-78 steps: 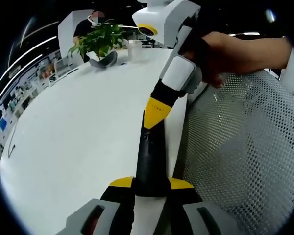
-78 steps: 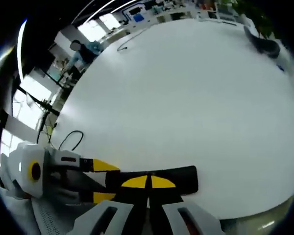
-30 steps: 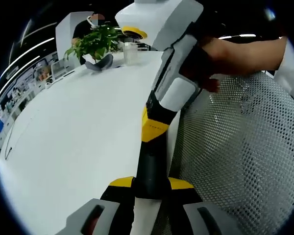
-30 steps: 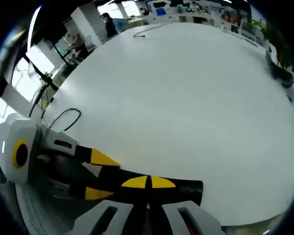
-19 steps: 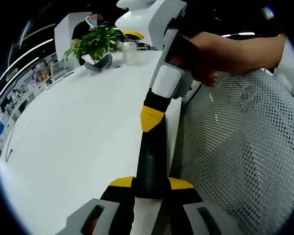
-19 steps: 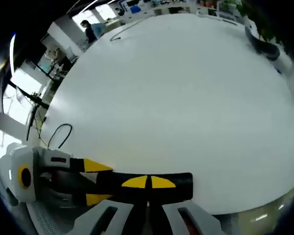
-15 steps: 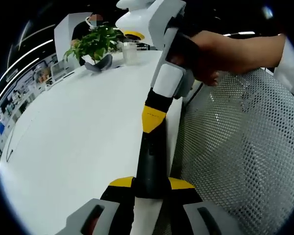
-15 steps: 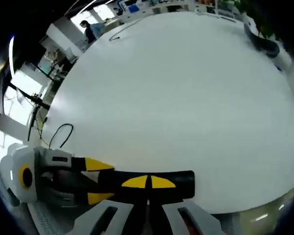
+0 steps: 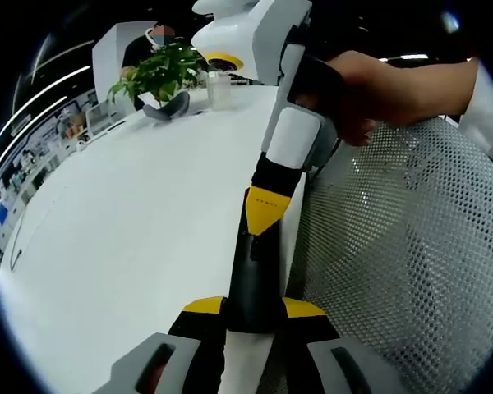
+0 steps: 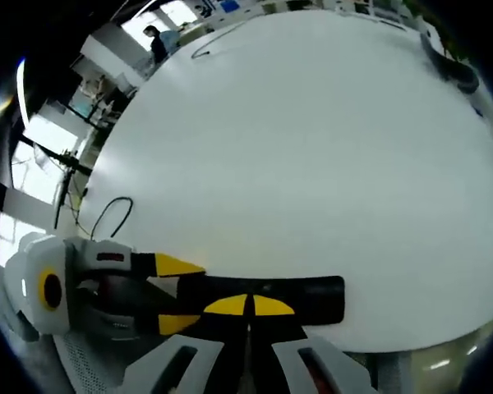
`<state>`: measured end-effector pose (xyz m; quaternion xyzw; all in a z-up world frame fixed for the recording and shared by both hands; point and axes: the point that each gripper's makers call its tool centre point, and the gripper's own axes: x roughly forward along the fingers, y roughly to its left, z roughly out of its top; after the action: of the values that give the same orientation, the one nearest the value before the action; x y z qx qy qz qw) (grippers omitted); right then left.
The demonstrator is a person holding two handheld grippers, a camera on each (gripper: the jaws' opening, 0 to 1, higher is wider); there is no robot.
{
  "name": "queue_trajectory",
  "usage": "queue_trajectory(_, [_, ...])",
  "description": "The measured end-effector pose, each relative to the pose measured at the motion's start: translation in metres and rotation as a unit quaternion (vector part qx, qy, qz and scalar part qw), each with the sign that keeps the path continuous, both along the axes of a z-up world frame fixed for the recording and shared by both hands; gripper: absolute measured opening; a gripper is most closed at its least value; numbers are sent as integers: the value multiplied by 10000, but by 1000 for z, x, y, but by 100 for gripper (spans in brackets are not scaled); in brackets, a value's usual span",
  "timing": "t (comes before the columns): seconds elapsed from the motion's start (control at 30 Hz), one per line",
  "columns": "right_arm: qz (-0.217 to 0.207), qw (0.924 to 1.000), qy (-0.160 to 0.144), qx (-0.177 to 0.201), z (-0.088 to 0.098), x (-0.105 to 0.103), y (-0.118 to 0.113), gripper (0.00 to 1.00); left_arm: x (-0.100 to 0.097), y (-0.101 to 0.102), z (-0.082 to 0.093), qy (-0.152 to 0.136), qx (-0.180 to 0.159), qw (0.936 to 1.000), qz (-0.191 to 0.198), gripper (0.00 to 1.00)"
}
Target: Press the specified remote control buttons in sequence, fully releasing each button before pressing the next.
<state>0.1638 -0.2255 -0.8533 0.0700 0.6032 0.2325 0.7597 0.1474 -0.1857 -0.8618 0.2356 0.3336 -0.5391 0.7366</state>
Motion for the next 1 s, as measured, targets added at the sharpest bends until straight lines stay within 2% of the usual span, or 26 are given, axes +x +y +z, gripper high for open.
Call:
queue_trajectory(0.37, [70,9999,-68,-44,-1,0,-1,0,0,0,0,-2,-3,10000,2,24])
queue_trajectory(0.63, [-171,9998,66,110,0,1,-2,0,0,0,0,-6,2,10000,-8,25])
queue_trajectory(0.73, [-175,9996,220,27,1,-4,-4,0,0,0,0,-6,-3,10000,-1,25])
queue_trajectory(0.8, [-185,9997,170,-42,3,-4,-6,0,0,0,0,-8,-4,10000,0,25])
queue_trajectory(0.93, [-420,9988,190,-158,5,-2,-13,0,0,0,0,-14,-12,10000,7,25])
queue_trajectory(1.0, [-497,9981,302,-206,2,-4,-17,0,0,0,0,-14,-16,10000,9,25])
